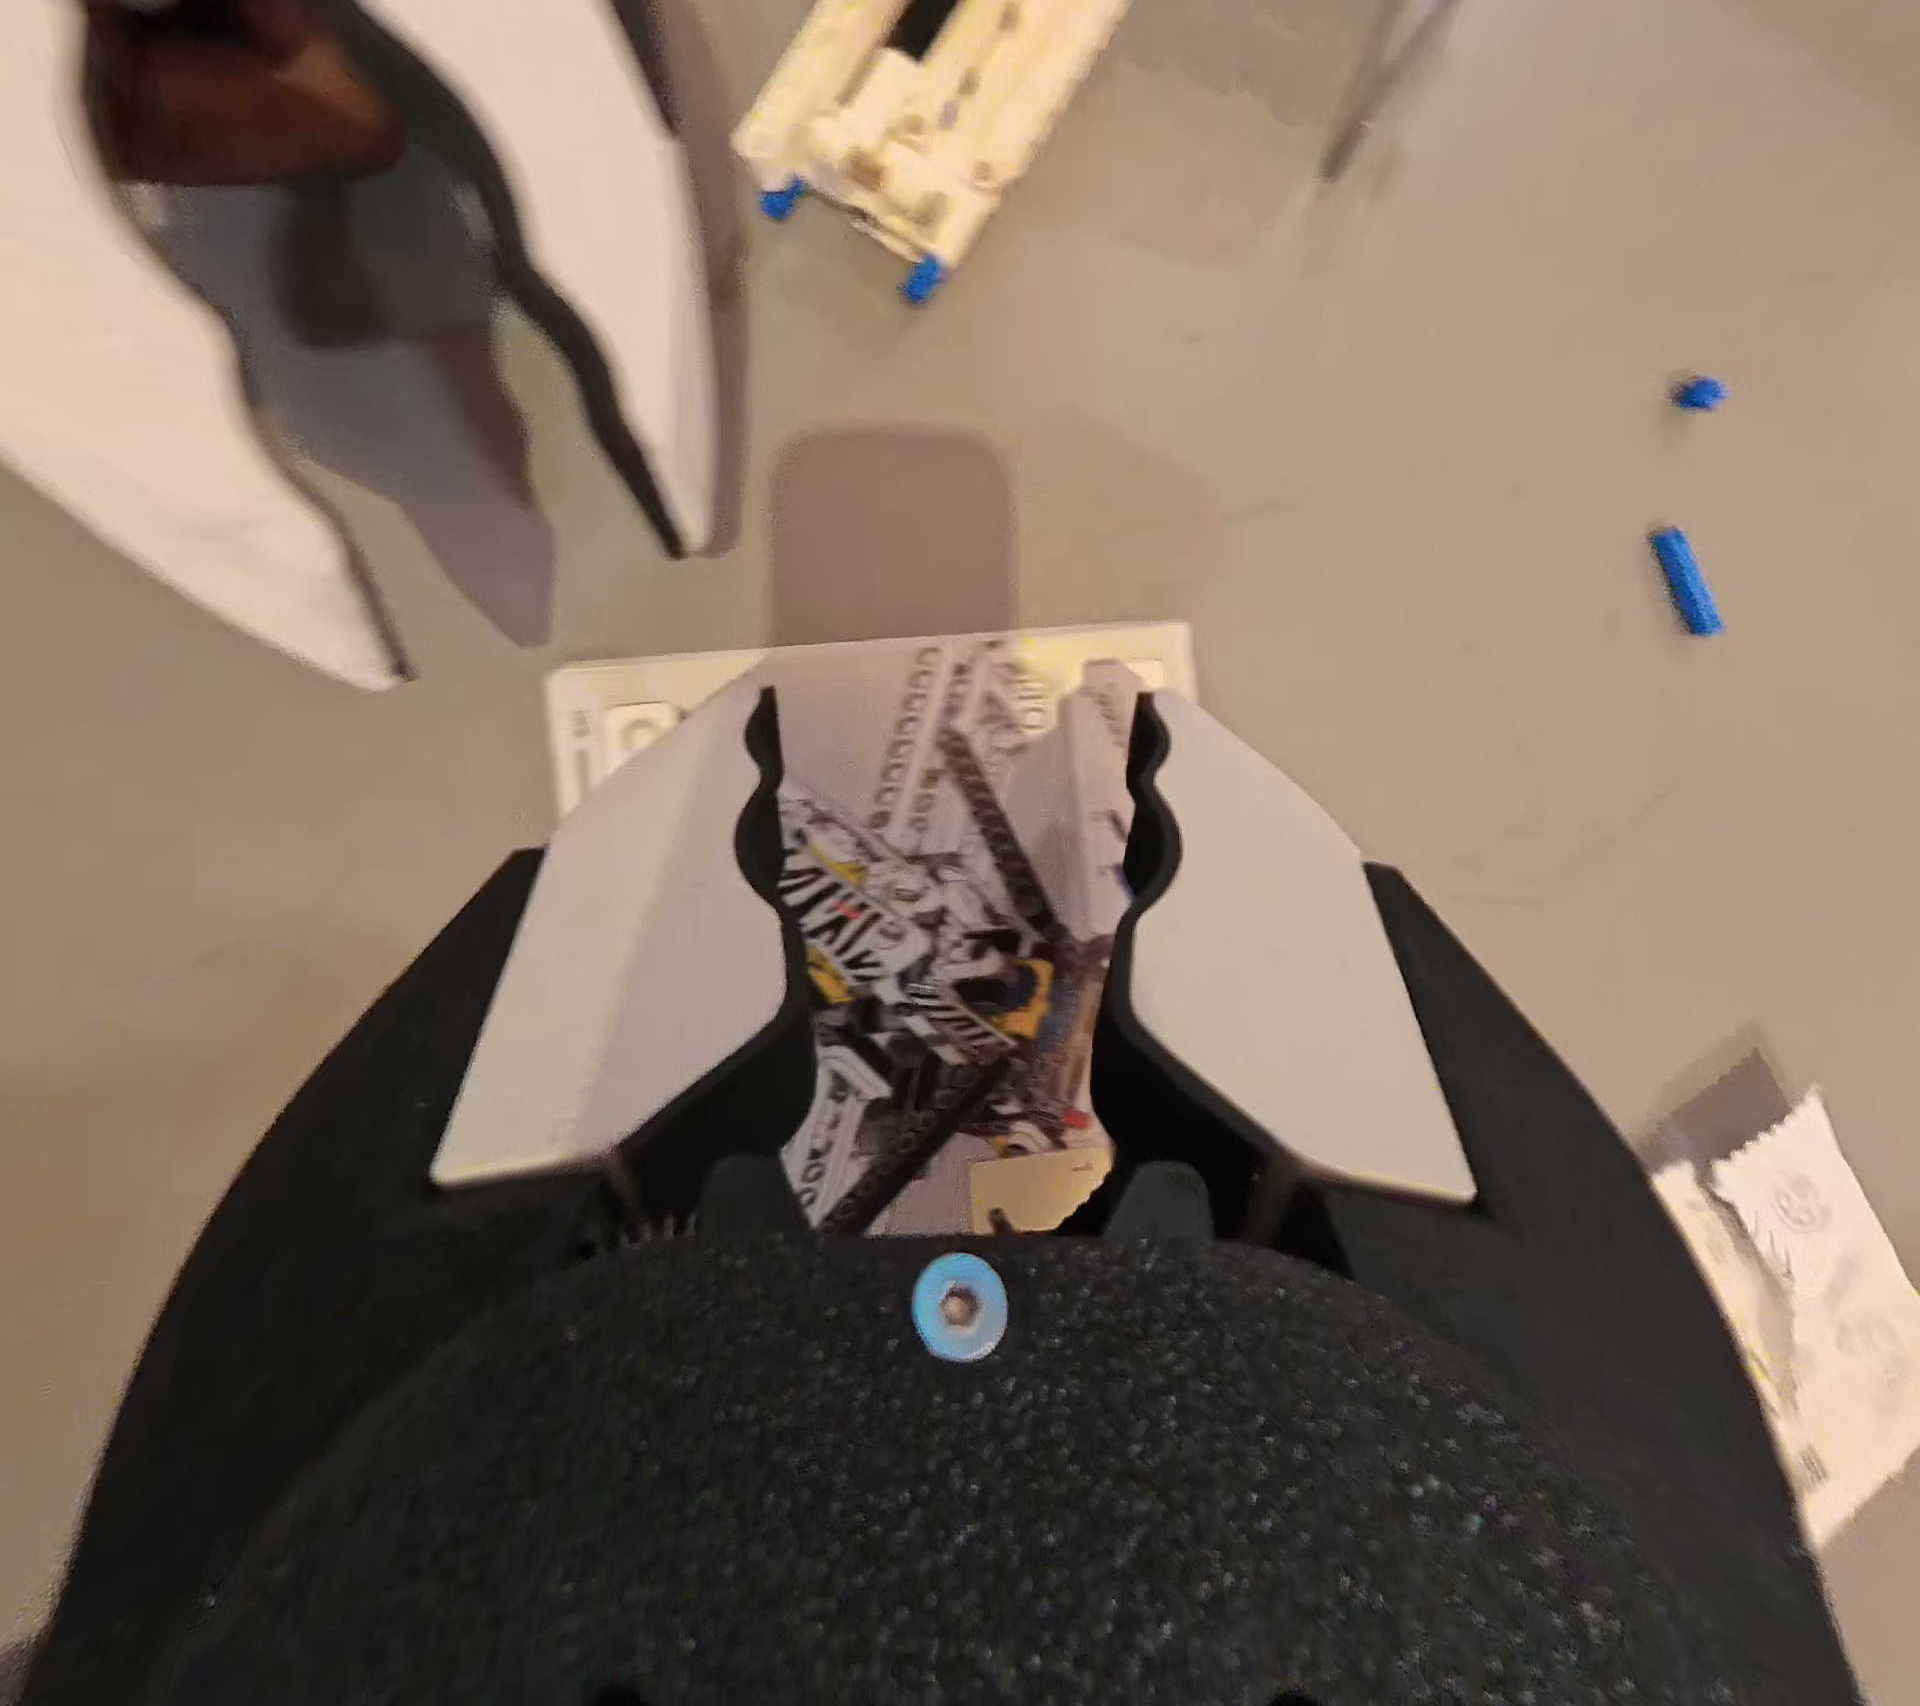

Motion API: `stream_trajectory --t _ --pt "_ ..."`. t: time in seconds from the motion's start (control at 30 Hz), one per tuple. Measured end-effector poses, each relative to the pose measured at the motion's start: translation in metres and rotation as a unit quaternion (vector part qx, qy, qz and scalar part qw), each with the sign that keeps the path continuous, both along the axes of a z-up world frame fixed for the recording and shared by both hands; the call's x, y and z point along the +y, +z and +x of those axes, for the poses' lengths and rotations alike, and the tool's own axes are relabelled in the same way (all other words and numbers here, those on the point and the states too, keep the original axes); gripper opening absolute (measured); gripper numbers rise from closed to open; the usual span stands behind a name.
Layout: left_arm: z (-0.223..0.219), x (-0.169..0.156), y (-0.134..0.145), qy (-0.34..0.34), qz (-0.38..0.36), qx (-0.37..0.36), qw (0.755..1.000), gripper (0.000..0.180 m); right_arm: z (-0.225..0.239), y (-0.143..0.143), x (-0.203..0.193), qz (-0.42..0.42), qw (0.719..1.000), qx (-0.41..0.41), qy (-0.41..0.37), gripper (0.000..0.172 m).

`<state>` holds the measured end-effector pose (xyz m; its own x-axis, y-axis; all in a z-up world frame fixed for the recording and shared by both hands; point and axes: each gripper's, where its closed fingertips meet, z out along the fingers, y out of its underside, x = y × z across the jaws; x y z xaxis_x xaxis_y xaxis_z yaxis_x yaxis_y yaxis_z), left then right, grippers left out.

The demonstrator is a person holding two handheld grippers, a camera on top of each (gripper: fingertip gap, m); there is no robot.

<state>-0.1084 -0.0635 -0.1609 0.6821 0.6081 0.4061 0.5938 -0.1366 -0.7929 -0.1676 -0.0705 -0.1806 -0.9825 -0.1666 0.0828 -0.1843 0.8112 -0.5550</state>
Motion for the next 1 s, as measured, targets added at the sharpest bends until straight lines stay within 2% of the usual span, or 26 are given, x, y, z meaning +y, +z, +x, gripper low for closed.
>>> stream_trajectory --t 0.17,0.37,0.57,0.77,1.0 --pt "0.0 -0.001 0.001 0.002 0.002 0.002 1.0 0.042 0.039 -0.006 0.009 0.022 0.997 -0.028 0.073 0.068" --pt "0.0 -0.003 0.001 0.003 0.003 0.002 1.0 0.042 0.055 -0.016 0.023 0.067 0.993 -0.023 0.09 0.069" --pt "0.0 -0.003 -0.001 0.002 -0.002 0.0 1.0 0.042 0.058 -0.017 0.03 0.07 0.993 0.012 0.092 0.058" --pt "0.0 -0.002 -0.002 0.0 -0.006 -0.002 1.0 0.042 0.059 -0.017 0.035 0.058 0.994 0.02 0.086 0.036" --pt "-0.001 -0.002 -0.003 0.0 -0.007 -0.006 1.0 0.042 0.06 -0.016 0.036 0.053 0.996 -0.007 0.074 0.034"
